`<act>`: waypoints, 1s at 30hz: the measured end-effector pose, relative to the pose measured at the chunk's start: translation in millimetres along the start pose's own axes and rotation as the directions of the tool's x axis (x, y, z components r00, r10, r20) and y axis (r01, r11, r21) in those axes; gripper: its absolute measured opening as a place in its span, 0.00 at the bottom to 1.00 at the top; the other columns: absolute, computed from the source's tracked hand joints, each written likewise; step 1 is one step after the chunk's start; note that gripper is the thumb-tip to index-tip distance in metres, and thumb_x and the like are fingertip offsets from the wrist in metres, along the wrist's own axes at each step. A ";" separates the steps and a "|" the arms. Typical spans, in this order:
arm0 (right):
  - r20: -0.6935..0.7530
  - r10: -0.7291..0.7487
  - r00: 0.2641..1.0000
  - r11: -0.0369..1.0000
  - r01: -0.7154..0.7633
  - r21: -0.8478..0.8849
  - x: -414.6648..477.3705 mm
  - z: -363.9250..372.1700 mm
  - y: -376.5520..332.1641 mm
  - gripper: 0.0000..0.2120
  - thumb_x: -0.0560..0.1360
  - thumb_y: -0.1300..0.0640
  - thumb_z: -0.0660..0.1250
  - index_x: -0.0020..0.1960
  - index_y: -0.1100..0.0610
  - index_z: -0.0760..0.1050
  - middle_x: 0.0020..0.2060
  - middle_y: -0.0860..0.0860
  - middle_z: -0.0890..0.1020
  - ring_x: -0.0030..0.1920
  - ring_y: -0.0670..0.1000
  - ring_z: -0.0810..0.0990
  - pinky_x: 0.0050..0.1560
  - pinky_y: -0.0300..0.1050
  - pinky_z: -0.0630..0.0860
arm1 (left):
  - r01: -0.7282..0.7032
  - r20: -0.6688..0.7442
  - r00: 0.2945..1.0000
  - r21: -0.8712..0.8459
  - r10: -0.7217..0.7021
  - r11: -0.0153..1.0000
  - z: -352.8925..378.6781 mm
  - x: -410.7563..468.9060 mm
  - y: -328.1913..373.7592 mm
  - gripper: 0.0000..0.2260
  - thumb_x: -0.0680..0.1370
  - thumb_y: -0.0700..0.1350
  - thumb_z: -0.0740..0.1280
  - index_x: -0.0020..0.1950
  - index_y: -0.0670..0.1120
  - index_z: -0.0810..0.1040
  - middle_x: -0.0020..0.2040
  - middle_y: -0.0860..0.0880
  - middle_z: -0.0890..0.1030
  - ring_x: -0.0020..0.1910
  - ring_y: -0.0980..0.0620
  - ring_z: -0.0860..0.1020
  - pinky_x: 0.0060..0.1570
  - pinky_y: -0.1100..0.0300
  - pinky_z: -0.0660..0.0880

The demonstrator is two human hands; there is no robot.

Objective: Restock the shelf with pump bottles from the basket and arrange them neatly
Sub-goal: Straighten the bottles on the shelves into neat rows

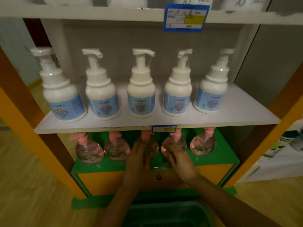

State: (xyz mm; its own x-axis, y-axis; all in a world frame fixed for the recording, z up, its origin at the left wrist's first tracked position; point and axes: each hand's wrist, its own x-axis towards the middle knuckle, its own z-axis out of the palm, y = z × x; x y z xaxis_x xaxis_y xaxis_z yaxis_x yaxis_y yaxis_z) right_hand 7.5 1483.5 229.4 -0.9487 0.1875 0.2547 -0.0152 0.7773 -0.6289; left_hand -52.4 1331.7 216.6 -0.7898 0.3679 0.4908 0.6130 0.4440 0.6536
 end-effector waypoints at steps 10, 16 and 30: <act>0.081 0.236 0.968 0.972 -0.237 -0.006 10.7 -34.2 48.5 0.30 0.72 0.56 0.69 0.70 0.57 0.60 0.65 0.55 0.73 0.62 0.54 0.74 0.60 0.42 0.69 | 0.170 0.388 0.917 -0.177 -0.091 0.969 58.5 6.0 25.6 0.32 0.75 0.35 0.60 0.74 0.53 0.50 0.75 0.48 0.59 0.66 0.47 0.70 0.65 0.52 0.70; 0.057 0.226 0.972 0.972 -0.229 0.051 19.9 -29.3 53.3 0.22 0.74 0.56 0.67 0.66 0.56 0.66 0.59 0.56 0.78 0.46 0.51 0.80 0.47 0.39 0.75 | 0.197 0.332 0.932 -0.128 -0.145 0.972 63.4 8.3 23.0 0.32 0.74 0.33 0.61 0.73 0.54 0.54 0.48 0.46 0.78 0.29 0.57 0.71 0.31 0.71 0.70; -0.052 0.134 0.990 0.991 -0.132 0.027 4.8 -41.6 60.3 0.18 0.75 0.57 0.64 0.64 0.57 0.69 0.57 0.55 0.79 0.47 0.51 0.80 0.49 0.43 0.78 | 0.171 0.120 0.980 -0.081 -0.161 0.982 67.4 2.2 37.0 0.29 0.73 0.35 0.65 0.72 0.45 0.58 0.70 0.46 0.66 0.57 0.55 0.73 0.55 0.70 0.68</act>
State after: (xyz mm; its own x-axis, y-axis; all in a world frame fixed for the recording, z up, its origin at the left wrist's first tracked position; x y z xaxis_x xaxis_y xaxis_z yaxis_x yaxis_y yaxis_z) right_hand 15.1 1556.3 223.2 -0.9244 0.3209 0.2064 0.1019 0.7290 -0.6769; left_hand -30.0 1404.1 203.0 -0.8696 0.3870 0.3066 0.4650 0.4331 0.7722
